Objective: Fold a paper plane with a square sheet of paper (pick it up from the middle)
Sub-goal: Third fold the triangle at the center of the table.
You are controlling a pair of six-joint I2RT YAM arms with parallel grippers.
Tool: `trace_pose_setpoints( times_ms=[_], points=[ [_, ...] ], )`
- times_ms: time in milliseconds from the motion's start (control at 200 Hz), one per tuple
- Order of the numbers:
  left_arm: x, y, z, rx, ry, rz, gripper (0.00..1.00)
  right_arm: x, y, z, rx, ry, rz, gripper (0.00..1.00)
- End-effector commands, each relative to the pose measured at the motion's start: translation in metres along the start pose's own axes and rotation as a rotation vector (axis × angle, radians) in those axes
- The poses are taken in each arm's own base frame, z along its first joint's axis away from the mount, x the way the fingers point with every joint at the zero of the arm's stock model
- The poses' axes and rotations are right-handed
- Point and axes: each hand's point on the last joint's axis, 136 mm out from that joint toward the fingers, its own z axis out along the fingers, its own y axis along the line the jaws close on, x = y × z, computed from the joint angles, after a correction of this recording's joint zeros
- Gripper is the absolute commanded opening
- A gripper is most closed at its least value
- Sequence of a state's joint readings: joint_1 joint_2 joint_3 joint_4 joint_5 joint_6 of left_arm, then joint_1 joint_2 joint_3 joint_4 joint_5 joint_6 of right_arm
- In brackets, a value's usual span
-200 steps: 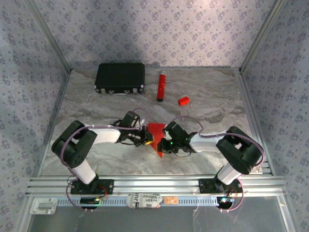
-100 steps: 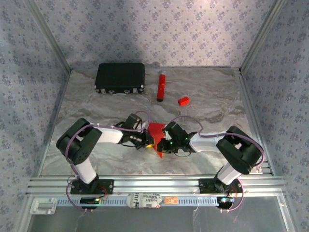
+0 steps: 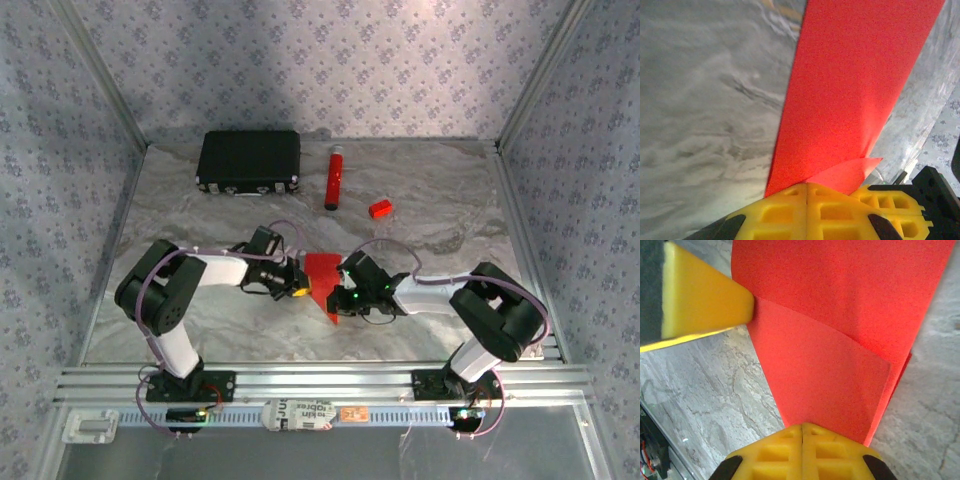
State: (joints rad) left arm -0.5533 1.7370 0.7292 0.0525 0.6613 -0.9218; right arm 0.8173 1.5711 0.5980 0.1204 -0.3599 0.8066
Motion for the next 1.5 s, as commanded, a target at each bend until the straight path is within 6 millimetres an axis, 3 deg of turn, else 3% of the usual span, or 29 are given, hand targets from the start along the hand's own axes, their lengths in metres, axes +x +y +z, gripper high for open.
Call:
trace_pose_setpoints(
  times_ms=[0, 200, 500, 600, 720, 879, 1109, 1339, 1494],
  points=[
    [-0.023, 0.035, -0.007, -0.129, -0.088, -0.058, 0.00, 0.033, -0.046, -0.002, 0.162, 0.102, 0.042, 0.00],
    [-0.028, 0.028, -0.017, -0.116, -0.098, -0.066, 0.00, 0.033, -0.045, -0.003, 0.154, 0.107, 0.033, 0.00],
    [-0.016, -0.018, -0.038, 0.006, -0.130, 0.029, 0.02, 0.029, -0.044, -0.005, 0.152, 0.105, 0.025, 0.00],
    [-0.004, -0.035, -0.032, 0.044, -0.085, 0.093, 0.03, 0.029, -0.044, -0.006, 0.151, 0.105, 0.024, 0.00],
    [0.008, -0.044, -0.012, 0.067, -0.005, 0.123, 0.02, 0.028, -0.044, -0.007, 0.151, 0.102, 0.023, 0.00],
    [0.009, -0.027, 0.010, 0.011, 0.036, 0.095, 0.01, 0.026, -0.042, -0.010, 0.142, 0.093, 0.019, 0.00],
    [0.009, 0.009, 0.016, -0.086, 0.037, 0.054, 0.00, 0.011, -0.022, -0.018, 0.078, 0.051, -0.008, 0.00],
    [0.015, 0.020, 0.017, -0.102, 0.049, 0.041, 0.00, -0.012, 0.025, -0.018, -0.088, -0.018, -0.043, 0.03],
    [0.015, 0.019, 0.018, -0.100, 0.050, 0.042, 0.00, -0.018, 0.026, -0.002, -0.046, 0.002, -0.045, 0.05]
  ],
)
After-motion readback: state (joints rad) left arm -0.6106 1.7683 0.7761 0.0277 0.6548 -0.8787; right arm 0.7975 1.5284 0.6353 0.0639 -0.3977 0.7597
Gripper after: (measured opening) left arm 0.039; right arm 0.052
